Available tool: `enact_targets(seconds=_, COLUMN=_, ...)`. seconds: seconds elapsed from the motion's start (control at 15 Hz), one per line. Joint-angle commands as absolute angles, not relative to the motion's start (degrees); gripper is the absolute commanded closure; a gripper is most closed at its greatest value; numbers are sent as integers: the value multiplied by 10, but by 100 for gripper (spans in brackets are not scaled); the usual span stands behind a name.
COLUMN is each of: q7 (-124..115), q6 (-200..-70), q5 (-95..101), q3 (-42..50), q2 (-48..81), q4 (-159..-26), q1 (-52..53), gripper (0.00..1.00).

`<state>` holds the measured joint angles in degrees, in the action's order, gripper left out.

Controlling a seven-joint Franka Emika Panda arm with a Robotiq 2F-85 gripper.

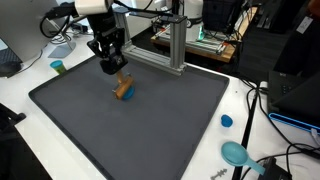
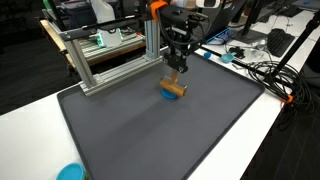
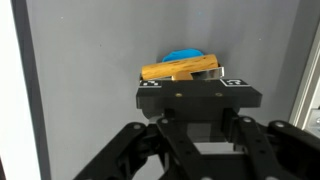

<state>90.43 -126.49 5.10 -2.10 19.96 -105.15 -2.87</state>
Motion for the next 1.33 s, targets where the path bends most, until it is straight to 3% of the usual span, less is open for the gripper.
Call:
enact_targets(seconds=0.0, q7=897, q6=-1263, q5=63, q3=-21, q2=200, q4=-1053, q1=-30, gripper=78)
enact_targets(seconds=0.73, q7=960, q6=-1358, q5=13, q3=-31, q2=207, q4=-1112, q1=-72, gripper=78)
enact_targets(seconds=0.93, q7=1039, q6=-1314, q5=-83, q3=-54, q2=205, q4=-1116, q1=-104, gripper=78)
enact_targets(seconds=1.0, q7=988, q6=-1318, q5=-27, q3=-30, q2=200, q4=-1093, q1=-77, gripper=53)
enact_targets(seconds=1.13, q7=1019, q6=-1314, q5=-57, q3=-33, q2=200, q4=-1093, q1=-91, gripper=53)
enact_targets(seconds=1.2, q7=1022, q6=-1314, q5=-61, q3=-35, q2=200, q4=-1094, q1=-93, gripper=78)
enact_targets(seconds=1.27, q7=1018, q6=-1322, q5=-51, q3=-32, q2=203, q4=-1094, q1=-89, gripper=78)
